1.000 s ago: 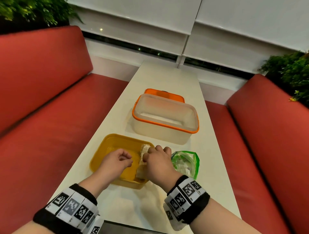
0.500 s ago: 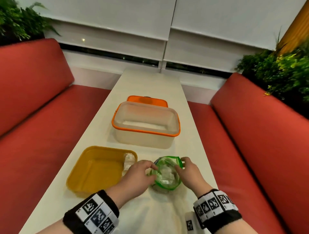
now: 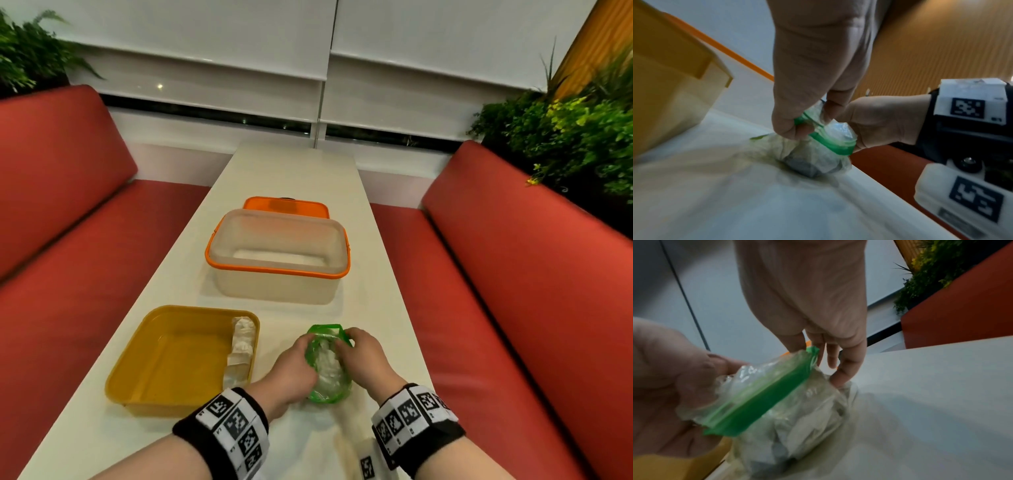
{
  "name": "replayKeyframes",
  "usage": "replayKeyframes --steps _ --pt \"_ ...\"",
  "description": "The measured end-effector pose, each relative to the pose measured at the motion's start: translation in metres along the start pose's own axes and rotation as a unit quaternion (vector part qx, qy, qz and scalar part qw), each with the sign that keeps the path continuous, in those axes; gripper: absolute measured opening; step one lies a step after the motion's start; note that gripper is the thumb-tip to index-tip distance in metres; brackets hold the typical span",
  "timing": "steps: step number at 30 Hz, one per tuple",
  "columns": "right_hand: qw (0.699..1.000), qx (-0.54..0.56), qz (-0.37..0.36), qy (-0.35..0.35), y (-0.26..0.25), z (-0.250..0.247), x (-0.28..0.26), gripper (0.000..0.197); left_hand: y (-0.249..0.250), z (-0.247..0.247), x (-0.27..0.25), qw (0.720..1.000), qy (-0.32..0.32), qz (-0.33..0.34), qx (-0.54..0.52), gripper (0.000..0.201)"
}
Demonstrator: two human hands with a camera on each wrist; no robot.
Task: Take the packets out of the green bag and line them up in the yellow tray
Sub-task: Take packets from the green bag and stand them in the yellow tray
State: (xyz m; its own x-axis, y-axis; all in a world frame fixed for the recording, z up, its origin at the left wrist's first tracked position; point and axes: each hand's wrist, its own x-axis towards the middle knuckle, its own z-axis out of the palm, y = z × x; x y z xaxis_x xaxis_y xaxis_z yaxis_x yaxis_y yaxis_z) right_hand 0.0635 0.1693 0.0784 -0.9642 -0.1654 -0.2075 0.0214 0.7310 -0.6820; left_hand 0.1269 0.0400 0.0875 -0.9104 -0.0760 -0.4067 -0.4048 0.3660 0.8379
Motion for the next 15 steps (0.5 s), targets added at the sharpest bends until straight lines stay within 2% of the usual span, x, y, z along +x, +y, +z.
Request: replayKeyframes --steps 4,6,9,13,15 --pt "0.999 0.006 -0.025 -0.022 -0.002 0.002 0.001 0.059 0.000 0.004 0.000 0.998 0.000 -0.007 -0.065 0.075" --pt "0.998 -0.008 -0.032 -0.049 -0.003 0.000 0.004 0.046 -0.003 0.006 0.002 0.994 0.002 -0.014 -0.105 0.071" --pt "0.994 0.077 0.010 -0.081 -0.002 -0.006 0.008 0.016 -0.005 0.007 0.002 0.989 0.020 -0.030 -0.145 0.053" --pt "0.968 0.190 0.081 -0.140 0.001 -0.015 0.012 0.018 -0.003 0.010 -0.003 0.987 0.042 -0.032 -0.149 0.042" --pt "0.952 0.248 0.108 -0.146 0.005 -0.018 0.014 0.019 -0.007 0.011 -0.005 0.987 0.048 -0.025 -0.150 0.037"
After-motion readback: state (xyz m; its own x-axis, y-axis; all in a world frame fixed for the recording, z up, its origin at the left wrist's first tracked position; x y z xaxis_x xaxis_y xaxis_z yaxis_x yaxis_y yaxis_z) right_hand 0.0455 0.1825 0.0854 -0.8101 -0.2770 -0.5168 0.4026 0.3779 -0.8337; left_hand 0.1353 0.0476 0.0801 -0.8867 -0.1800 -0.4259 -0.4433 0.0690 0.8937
